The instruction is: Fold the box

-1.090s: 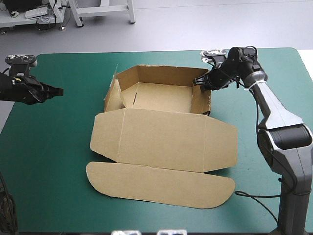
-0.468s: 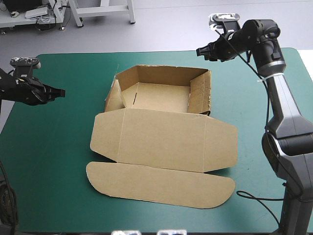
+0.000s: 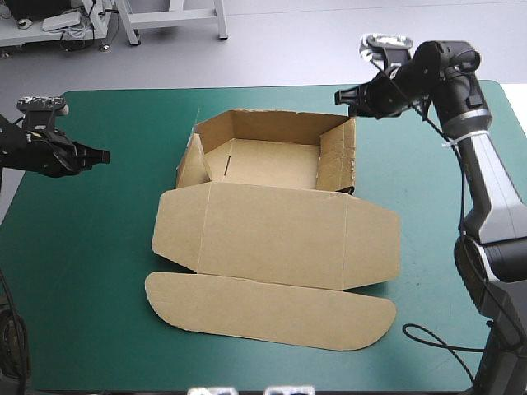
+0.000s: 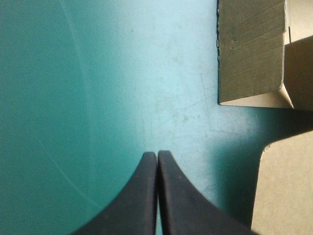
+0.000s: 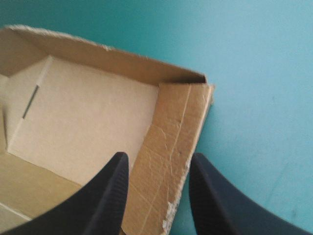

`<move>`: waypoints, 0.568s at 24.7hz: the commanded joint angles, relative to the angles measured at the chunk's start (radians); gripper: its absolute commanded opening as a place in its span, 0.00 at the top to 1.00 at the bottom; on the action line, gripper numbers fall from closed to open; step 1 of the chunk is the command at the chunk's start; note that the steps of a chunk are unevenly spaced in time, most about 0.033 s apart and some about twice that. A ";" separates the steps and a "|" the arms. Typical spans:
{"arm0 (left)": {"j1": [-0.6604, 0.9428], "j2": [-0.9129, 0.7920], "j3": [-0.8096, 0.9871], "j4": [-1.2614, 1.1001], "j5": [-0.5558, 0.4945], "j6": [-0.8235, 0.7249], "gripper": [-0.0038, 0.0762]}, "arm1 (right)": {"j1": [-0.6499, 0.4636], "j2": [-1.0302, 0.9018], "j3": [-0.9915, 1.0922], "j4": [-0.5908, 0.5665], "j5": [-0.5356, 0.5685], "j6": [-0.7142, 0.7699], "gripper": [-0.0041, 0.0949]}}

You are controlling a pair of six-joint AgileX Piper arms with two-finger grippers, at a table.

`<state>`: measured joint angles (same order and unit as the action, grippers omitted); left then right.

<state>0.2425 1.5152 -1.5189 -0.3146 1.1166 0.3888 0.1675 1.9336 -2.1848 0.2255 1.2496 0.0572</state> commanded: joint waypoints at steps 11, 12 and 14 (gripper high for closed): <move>0.000 -0.033 -0.035 -0.044 -0.021 0.003 0.96 | -0.007 0.115 0.170 0.074 -0.037 -0.057 0.59; 0.000 -0.033 -0.035 -0.043 -0.021 0.003 0.96 | -0.007 0.127 0.170 0.076 -0.035 -0.057 0.59; 0.000 -0.033 -0.035 -0.068 -0.021 0.003 0.96 | -0.007 0.156 0.170 0.109 -0.024 -0.057 0.59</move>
<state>0.2425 1.5152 -1.5189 -0.3283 1.1230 0.3921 0.1675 2.1275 -1.9907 0.2902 1.2353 0.0125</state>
